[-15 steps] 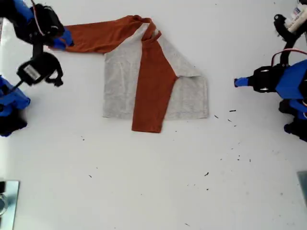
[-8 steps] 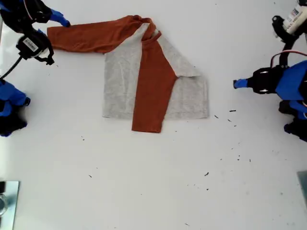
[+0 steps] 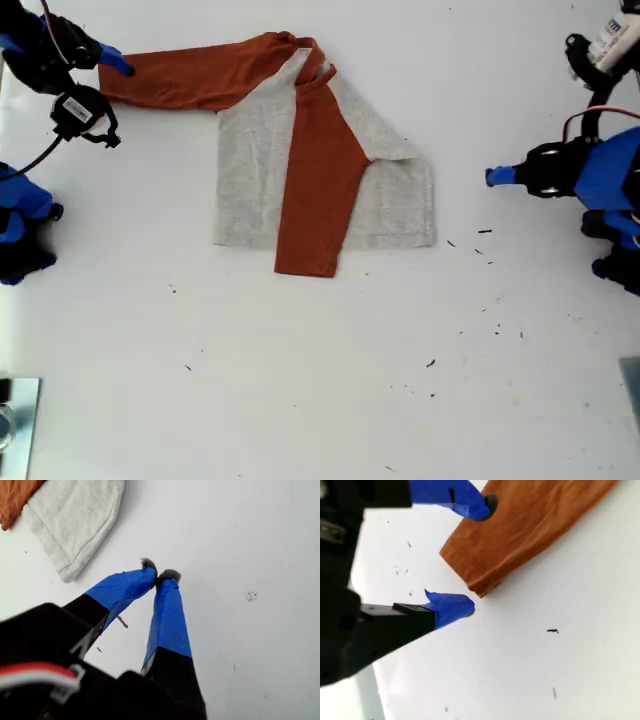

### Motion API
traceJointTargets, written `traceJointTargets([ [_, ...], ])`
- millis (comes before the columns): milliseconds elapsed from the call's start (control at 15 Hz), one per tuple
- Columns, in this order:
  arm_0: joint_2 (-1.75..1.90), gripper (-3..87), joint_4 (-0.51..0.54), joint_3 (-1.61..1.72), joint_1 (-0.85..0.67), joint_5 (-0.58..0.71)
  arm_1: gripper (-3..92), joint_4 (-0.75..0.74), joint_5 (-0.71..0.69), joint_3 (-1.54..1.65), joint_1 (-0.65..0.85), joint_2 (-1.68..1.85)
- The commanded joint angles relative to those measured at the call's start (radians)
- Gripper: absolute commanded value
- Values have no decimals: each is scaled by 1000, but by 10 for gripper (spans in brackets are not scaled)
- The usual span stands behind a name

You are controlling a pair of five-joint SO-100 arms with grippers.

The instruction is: Fold t shirt

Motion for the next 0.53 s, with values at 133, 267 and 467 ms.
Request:
traceJointTargets([
  [133, -94, 159, -123, 46, -5, -20, 35, 2, 3, 63, -17, 17],
  [267, -124, 72, -170, 26, 5, -21, 35, 3, 6, 63, -25, 17],
  [467, -8, -4, -67, -149, 83, -31, 35, 5, 11, 61, -31, 17],
])
